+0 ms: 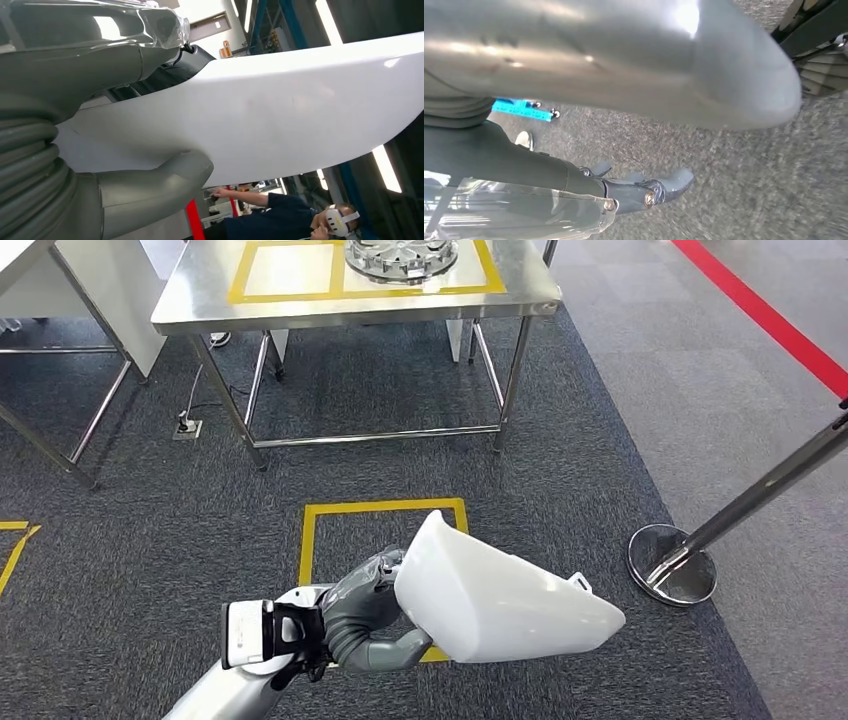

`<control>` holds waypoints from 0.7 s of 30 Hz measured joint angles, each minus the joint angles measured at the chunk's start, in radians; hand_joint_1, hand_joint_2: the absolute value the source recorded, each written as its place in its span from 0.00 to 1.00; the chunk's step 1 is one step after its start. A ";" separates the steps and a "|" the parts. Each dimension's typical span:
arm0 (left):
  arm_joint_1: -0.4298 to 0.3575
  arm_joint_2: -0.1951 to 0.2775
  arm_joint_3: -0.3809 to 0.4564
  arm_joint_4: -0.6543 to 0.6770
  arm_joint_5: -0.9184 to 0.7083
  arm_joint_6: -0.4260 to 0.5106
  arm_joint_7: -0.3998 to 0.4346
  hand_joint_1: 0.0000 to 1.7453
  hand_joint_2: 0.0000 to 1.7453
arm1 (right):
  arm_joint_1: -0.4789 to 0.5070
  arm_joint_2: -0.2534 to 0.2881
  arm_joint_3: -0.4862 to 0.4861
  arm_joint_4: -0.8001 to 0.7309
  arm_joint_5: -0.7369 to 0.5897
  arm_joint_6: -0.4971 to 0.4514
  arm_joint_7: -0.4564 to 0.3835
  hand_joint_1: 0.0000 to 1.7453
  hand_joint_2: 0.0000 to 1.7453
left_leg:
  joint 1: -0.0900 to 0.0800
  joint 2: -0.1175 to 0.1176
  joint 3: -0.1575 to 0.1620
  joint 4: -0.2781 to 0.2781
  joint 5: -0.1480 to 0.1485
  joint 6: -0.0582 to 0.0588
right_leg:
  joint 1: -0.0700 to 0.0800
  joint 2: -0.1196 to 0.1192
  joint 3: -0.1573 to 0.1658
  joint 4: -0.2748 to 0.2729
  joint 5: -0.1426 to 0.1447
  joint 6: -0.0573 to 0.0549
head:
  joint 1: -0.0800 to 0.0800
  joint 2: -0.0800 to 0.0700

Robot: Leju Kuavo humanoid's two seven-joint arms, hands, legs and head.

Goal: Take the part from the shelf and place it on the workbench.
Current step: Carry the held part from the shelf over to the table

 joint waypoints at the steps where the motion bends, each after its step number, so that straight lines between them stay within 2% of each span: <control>1: -0.001 -0.002 0.000 0.000 0.000 0.000 0.000 1.00 1.00 | -0.002 0.000 0.000 0.000 0.000 0.000 0.000 0.00 0.00 | 0.002 0.000 0.012 -0.002 -0.008 0.005 | 0.000 0.000 -0.041 0.062 0.002 0.003 | 0.001 0.000; 2: -0.001 -0.004 0.000 0.000 0.000 0.000 0.000 1.00 1.00 | -0.003 0.000 -0.001 0.000 0.000 0.000 0.000 0.00 0.00 | 0.001 0.000 0.023 -0.003 -0.019 0.010 | 0.000 0.000 -0.089 0.129 -0.010 0.004 | 0.003 0.000; 3: -0.002 -0.005 -0.001 0.000 0.000 0.000 0.000 1.00 1.00 | -0.002 0.000 -0.001 0.000 -0.001 0.000 0.000 0.00 0.00 | 0.000 -0.001 0.035 -0.003 -0.032 0.013 | 0.001 0.000 -0.136 0.184 -0.039 0.006 | 0.003 0.000; 4: -0.001 -0.005 -0.001 0.001 0.000 0.000 0.000 1.00 1.00 | 0.000 0.000 -0.001 0.000 -0.002 0.000 0.001 0.00 0.00 | 0.000 -0.003 0.049 -0.003 -0.045 0.014 | 0.001 0.000 -0.175 0.216 -0.076 0.008 | 0.004 0.000; 5: -0.001 -0.005 -0.001 0.001 0.000 0.000 0.000 1.00 1.00 | 0.002 0.000 -0.002 0.000 -0.003 0.000 0.002 0.00 0.00 | -0.001 -0.005 0.066 -0.003 -0.059 0.015 | 0.001 0.000 -0.202 0.223 -0.108 0.008 | 0.004 0.000; 6: -0.001 -0.005 -0.001 0.001 0.000 0.000 0.000 1.00 1.00 | 0.004 0.000 -0.002 0.000 -0.005 0.000 0.003 0.00 0.00 | -0.002 -0.007 0.086 -0.003 -0.075 0.015 | 0.002 0.000 -0.216 0.201 -0.120 0.008 | 0.004 0.000; 7: -0.001 -0.005 -0.001 0.001 0.000 0.000 0.000 1.00 1.00 | 0.006 0.000 -0.002 0.000 -0.007 0.000 0.005 0.00 0.00 | -0.002 -0.008 0.108 -0.003 -0.091 0.014 | 0.002 0.000 -0.220 0.154 -0.104 0.005 | 0.004 0.000; 8: -0.001 -0.005 -0.001 0.002 0.000 -0.001 0.000 1.00 1.00 | 0.008 0.000 -0.002 0.000 -0.008 0.000 0.007 0.00 0.00 | -0.003 -0.009 0.125 -0.004 -0.108 0.011 | 0.002 0.000 -0.218 0.091 -0.051 0.001 | 0.004 0.000; 9: -0.001 -0.005 -0.001 0.003 0.001 -0.001 0.000 1.00 1.00 | 0.010 0.000 -0.002 0.000 -0.010 0.000 0.009 0.00 0.00 | -0.004 -0.009 0.144 -0.002 -0.124 0.008 | 0.004 0.000 -0.214 0.034 0.021 -0.004 | 0.004 0.000; 10: 0.000 -0.005 -0.001 0.005 0.001 -0.001 0.001 1.00 1.00 | 0.011 -0.001 -0.003 0.000 -0.011 0.000 0.010 0.00 0.00 | -0.006 -0.011 0.157 -0.003 -0.139 0.003 | 0.006 0.000 -0.208 -0.006 0.081 -0.009 | 0.004 0.000; 11: 0.000 -0.005 -0.001 0.006 0.001 -0.002 0.002 1.00 1.00 | 0.013 -0.001 -0.003 0.000 -0.012 0.000 0.011 0.00 0.00 | -0.007 -0.013 0.167 -0.006 -0.150 -0.003 | 0.008 0.000 -0.202 -0.028 0.123 -0.014 | 0.003 0.000; 12: 0.000 -0.005 -0.001 0.007 0.002 -0.002 0.002 1.00 1.00 | 0.013 -0.001 -0.003 0.000 -0.012 0.000 0.012 0.00 0.00 | -0.007 -0.015 0.178 -0.007 -0.154 -0.010 | 0.010 0.000 -0.194 -0.034 0.135 -0.019 | 0.003 0.000; 13: -0.001 -0.007 0.000 0.007 0.003 -0.002 0.003 1.00 1.00 | 0.011 -0.001 -0.003 0.000 -0.012 0.000 0.012 0.00 0.00 | -0.008 -0.016 0.181 -0.004 -0.152 -0.016 | 0.010 0.001 -0.182 -0.037 0.126 -0.024 | 0.003 0.000; 14: -0.002 -0.008 0.000 0.006 0.004 -0.002 0.004 1.00 1.00 | 0.010 -0.001 -0.003 0.000 -0.012 0.000 0.012 0.00 0.00 | -0.008 -0.015 0.176 0.015 -0.142 -0.022 | 0.008 0.001 -0.168 -0.044 0.122 -0.030 | 0.003 0.000; 15: -0.004 -0.008 0.000 0.005 0.005 -0.002 0.004 1.00 1.00 | 0.008 -0.001 -0.003 0.000 -0.012 0.000 0.012 0.00 0.00 | -0.008 -0.011 0.157 0.055 -0.127 -0.027 | 0.005 0.001 -0.154 -0.051 0.115 -0.035 | 0.001 0.000; 16: -0.004 -0.008 0.000 0.005 0.005 -0.002 0.004 1.00 1.00 | 0.007 -0.001 -0.003 0.000 -0.012 -0.001 0.012 0.00 0.00 | -0.007 -0.007 0.120 0.111 -0.118 -0.033 | 0.002 0.002 -0.137 -0.058 0.108 -0.039 | -0.001 0.000; 17: -0.004 -0.007 0.000 0.005 0.005 -0.002 0.004 1.00 1.00 | 0.007 -0.001 -0.003 0.000 -0.012 -0.001 0.012 0.00 0.00 | -0.004 -0.003 0.072 0.174 -0.122 -0.038 | 0.000 0.001 -0.122 -0.064 0.099 -0.041 | -0.003 0.000; 18: -0.003 -0.006 0.000 0.006 0.005 -0.002 0.004 1.00 1.00 | 0.007 -0.001 -0.003 0.000 -0.012 -0.001 0.012 0.00 0.00 | -0.002 0.000 0.023 0.229 -0.144 -0.043 | -0.002 0.001 -0.107 -0.069 0.088 -0.042 | -0.005 0.000; 19: -0.002 -0.005 0.001 0.008 0.005 -0.002 0.004 1.00 1.00 | 0.007 -0.001 -0.003 0.000 -0.012 -0.001 0.012 0.00 0.00 | 0.000 0.001 -0.021 0.265 -0.178 -0.046 | -0.003 0.002 -0.092 -0.071 0.076 -0.042 | -0.005 0.000; 20: -0.001 -0.003 0.001 0.009 0.005 -0.002 0.004 1.00 1.00 | 0.008 -0.001 -0.003 0.000 -0.012 -0.001 0.012 0.00 0.00 | 0.001 0.001 -0.055 0.277 -0.213 -0.049 | -0.005 0.002 -0.076 -0.072 0.064 -0.041 | -0.005 0.000; 21: 0.000 -0.002 0.001 0.009 0.005 -0.001 0.004 1.00 1.00 | 0.008 -0.001 -0.003 0.000 -0.011 -0.001 0.012 0.00 0.00 | 0.002 0.001 -0.074 0.264 -0.232 -0.050 | -0.006 0.003 -0.059 -0.072 0.050 -0.040 | -0.005 0.000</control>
